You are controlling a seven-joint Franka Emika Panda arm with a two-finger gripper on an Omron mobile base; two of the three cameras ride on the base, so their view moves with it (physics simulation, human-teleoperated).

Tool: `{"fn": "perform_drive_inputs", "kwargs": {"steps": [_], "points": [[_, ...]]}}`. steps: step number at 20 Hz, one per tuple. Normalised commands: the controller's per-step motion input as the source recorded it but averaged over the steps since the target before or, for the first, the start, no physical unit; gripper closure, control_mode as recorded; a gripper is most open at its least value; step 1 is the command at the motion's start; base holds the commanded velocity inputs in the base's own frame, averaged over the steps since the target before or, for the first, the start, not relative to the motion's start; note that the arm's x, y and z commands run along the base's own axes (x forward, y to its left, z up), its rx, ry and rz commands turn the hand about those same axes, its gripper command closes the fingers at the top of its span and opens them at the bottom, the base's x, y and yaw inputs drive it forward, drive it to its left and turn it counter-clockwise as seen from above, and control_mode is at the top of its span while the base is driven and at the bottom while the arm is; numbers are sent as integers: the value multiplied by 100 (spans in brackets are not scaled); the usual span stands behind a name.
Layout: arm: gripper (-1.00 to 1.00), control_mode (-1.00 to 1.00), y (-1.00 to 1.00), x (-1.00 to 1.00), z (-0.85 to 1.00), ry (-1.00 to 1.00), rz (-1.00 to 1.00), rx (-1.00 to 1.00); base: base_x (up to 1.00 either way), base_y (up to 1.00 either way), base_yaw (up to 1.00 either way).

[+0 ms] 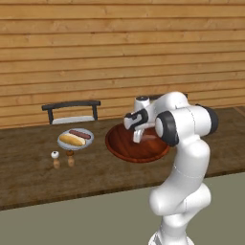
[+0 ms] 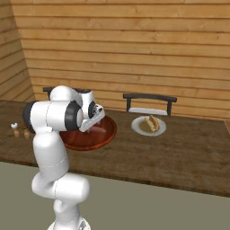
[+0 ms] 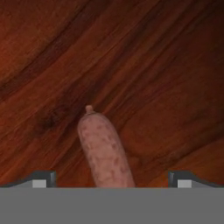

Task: Place one bun and one sausage from the bowl on each plate.

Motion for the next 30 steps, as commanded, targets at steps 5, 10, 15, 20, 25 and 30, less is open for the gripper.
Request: {"fn": "perform_drive_inputs", "kwargs": {"steps": [5,10,15,20,25,30], "points": [[-100,-100,0,-7,-21,0,0,0,0,0,0],[-100,-100,0,6,-14,0,0,0,0,0,0],[-100,-100,0,3,-25,-2,0,0,0,0,0],[100,-100,0,0,-18,-1,0,0,0,0,0],[100,-100,0,0,-1,0,0,0,0,0,0],[100,-100,0,0,0,0,0,0,0,0,0]]}}
